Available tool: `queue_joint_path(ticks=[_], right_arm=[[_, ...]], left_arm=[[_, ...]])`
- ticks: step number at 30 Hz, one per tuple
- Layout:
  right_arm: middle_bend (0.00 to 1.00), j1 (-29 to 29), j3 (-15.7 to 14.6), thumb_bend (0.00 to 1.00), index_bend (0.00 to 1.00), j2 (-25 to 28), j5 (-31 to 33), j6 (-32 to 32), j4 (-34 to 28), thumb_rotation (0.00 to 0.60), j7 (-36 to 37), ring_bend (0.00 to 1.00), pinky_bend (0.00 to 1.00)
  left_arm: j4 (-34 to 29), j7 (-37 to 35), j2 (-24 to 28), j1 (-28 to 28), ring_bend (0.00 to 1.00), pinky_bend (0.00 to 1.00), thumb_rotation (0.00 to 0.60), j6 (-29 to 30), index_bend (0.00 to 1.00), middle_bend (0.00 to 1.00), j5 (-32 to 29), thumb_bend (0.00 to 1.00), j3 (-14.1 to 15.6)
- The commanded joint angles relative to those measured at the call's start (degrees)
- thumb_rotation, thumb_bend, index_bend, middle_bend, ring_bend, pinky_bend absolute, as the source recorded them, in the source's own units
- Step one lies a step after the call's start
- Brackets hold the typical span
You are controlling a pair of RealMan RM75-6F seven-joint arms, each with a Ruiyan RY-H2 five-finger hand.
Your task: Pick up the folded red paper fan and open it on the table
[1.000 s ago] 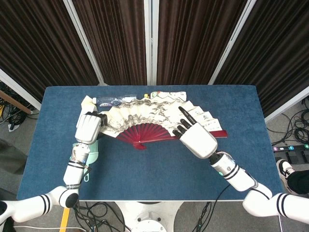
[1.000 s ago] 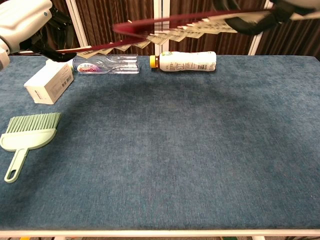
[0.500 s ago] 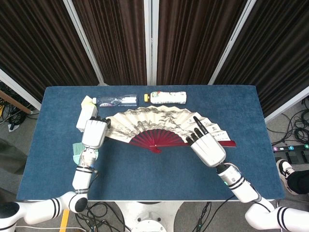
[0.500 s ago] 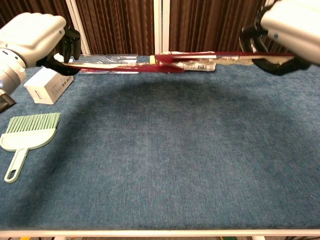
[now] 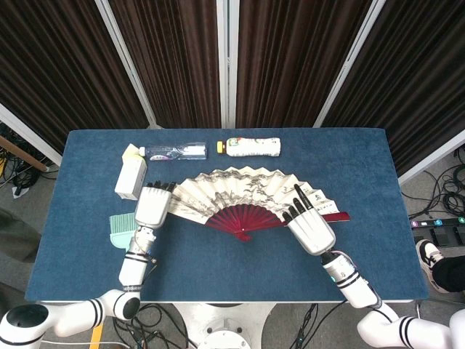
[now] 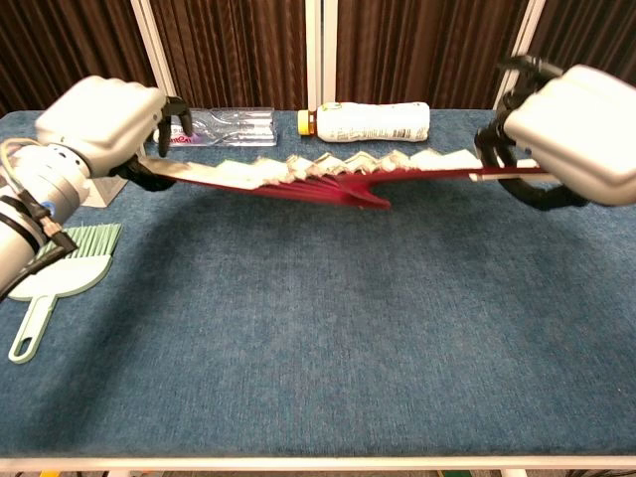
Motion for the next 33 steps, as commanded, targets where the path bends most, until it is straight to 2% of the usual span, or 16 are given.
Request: queue_joint_path(ticks=[1,3,5,6,8,10,12,17,21,24,29,33], right_arm=[[0.41,-0.9,0.3,0.59,0.36,-0.5,2.8,-2.2,-0.5,0.600,-1.7,0.16,0.00],[0.32,-1.4,0.7,0.46,0.21,-0.4,5.3,-3.8,-1.8,0.600,-2.5,0.09,0.00],[0.20,-2.0,1.3,0.17,0.05,-0.3,8.0,-5.1,-3.4,0.600,-2.9,0.01,0.00],[0.16,-2.3,1.8,0.07,0.02,-0.2,9.8,-5.8,-4.6,0.600,-2.9,0.00,0.00],[0.08,-2.6,2.4,0.00,0.00,0.3,12.6,-7.3,-6.4,0.600,-3.3,0.00,0.00],[0.02,-2.8,2.8,0.00,0.00,1.0,15.2,-8.6,-8.0,0.600,-4.7,0.00,0.00],[0.00,-2.8,3.2,0.00,0.00,1.9,18.0,-9.9,-10.1,0.600,-6.3,0.00,0.00],[0.00,-2.5,3.6,0.00,0.00,4.2,22.2,-11.9,-13.9,0.600,-8.1,0.00,0.00],[0.00,-2.3,4.1,0.00,0.00,7.5,23.6,-13.3,-17.0,0.600,-5.8,0.00,0.00],[0.00,-3.1,4.7,0.00,0.00,10.6,21.9,-12.4,-18.9,0.600,-0.1,0.00,0.00],[0.10,-6.6,4.9,0.01,0.00,15.8,17.1,-7.8,-18.9,0.600,13.1,0.00,0.00],[0.14,-9.9,4.3,0.08,0.00,19.3,14.7,-4.0,-17.1,0.600,22.1,0.00,0.00]], left_arm=[[0.5,0.0,-0.4,-0.2,0.29,0.44,0.600,-1.1,0.20,0.38,-0.5,0.15,0.0],[0.3,0.1,-0.3,-0.3,0.18,0.36,0.600,-1.8,0.15,0.28,-0.6,0.07,0.3],[0.0,-0.3,-0.2,-0.3,0.10,0.29,0.600,-2.5,0.11,0.18,-0.4,0.01,0.5],[-0.4,-0.4,0.0,-0.3,0.08,0.27,0.600,-2.8,0.10,0.15,-0.5,0.00,0.6],[-1.1,-0.9,0.4,-0.2,0.03,0.22,0.600,-3.0,0.08,0.08,-0.3,0.00,0.6],[-1.7,-1.0,0.7,-0.1,0.00,0.20,0.600,-3.1,0.06,0.03,-0.4,0.00,0.4],[-2.5,-1.1,1.2,0.0,0.00,0.18,0.600,-3.4,0.05,0.01,-0.5,0.00,0.4],[-4.8,-0.7,2.6,0.2,0.00,0.14,0.600,-4.1,0.04,0.00,-1.0,0.00,0.4],[-8.7,-2.2,5.5,0.8,0.00,0.13,0.600,-4.8,0.03,0.00,-1.5,0.00,0.0],[-12.6,-4.9,9.2,2.0,0.00,0.13,0.600,-4.8,0.04,0.00,-2.3,0.00,-0.9],[-17.6,-10.4,16.7,5.2,0.00,0.13,0.600,-3.2,0.05,0.00,-2.6,0.00,-1.9],[-19.2,-17.1,22.9,8.7,0.00,0.13,0.600,-2.5,0.06,0.00,-2.6,0.00,-1.7]])
